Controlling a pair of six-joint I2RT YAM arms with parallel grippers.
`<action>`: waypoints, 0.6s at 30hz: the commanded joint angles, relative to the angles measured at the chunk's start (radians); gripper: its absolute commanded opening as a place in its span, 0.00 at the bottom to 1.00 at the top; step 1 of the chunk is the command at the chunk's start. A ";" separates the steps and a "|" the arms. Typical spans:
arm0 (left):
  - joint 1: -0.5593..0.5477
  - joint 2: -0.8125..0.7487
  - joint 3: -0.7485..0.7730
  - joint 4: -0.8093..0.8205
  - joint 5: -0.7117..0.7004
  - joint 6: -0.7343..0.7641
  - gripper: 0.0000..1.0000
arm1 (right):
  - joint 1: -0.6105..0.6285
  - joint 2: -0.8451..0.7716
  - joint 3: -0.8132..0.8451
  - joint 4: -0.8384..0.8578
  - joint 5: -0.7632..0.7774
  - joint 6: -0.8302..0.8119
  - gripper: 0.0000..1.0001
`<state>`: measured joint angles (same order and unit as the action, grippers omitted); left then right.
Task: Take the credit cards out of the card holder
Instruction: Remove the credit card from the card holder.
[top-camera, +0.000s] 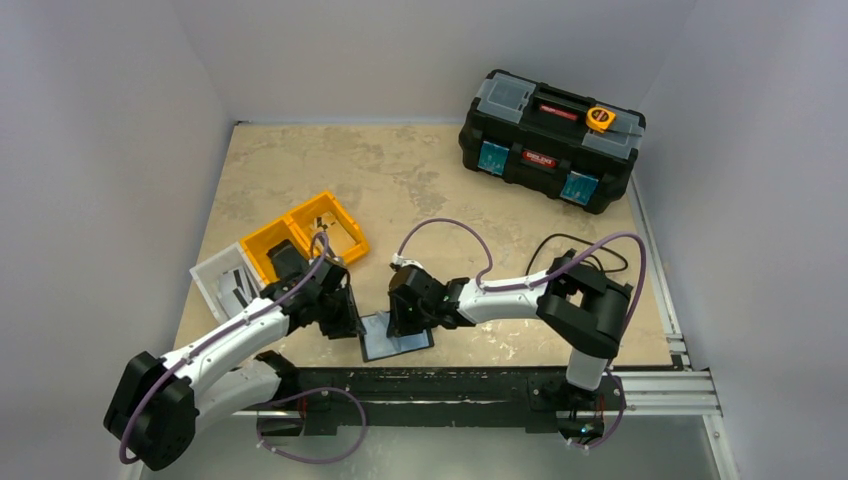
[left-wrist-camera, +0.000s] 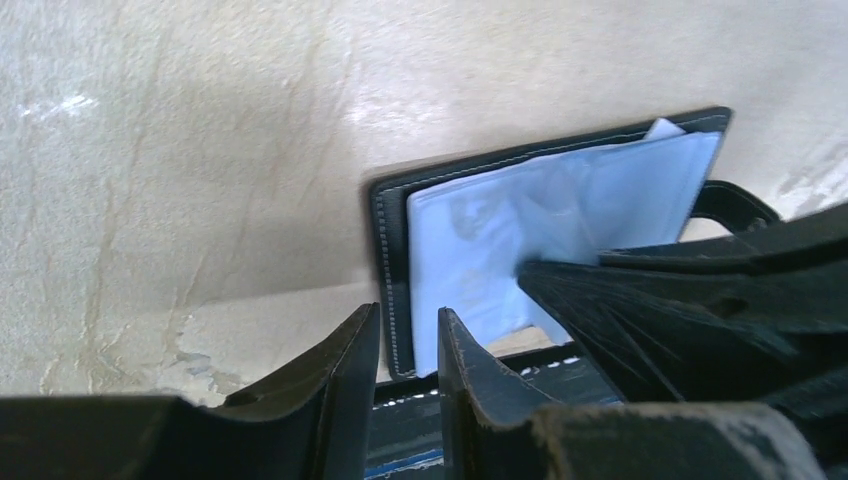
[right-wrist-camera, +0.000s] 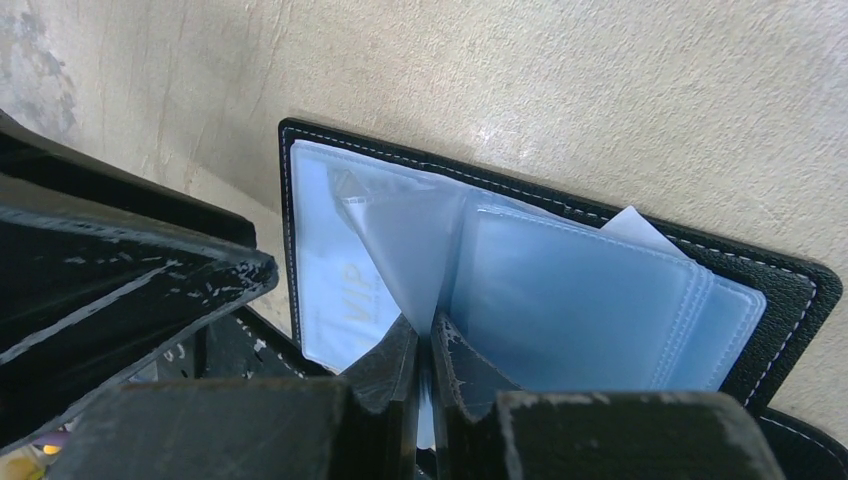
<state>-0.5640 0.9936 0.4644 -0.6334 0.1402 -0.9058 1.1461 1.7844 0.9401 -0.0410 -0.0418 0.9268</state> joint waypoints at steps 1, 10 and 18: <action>-0.030 -0.016 0.062 0.004 -0.011 0.008 0.27 | -0.006 0.026 -0.042 -0.008 0.005 0.001 0.05; -0.048 0.142 0.017 0.141 0.002 -0.002 0.15 | -0.014 0.000 -0.054 0.009 -0.002 0.003 0.06; -0.050 0.216 0.027 0.145 -0.030 -0.008 0.02 | -0.014 -0.070 -0.001 -0.036 0.010 -0.028 0.30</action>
<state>-0.6090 1.1664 0.4923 -0.5156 0.1570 -0.9066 1.1324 1.7592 0.9157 -0.0257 -0.0689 0.9272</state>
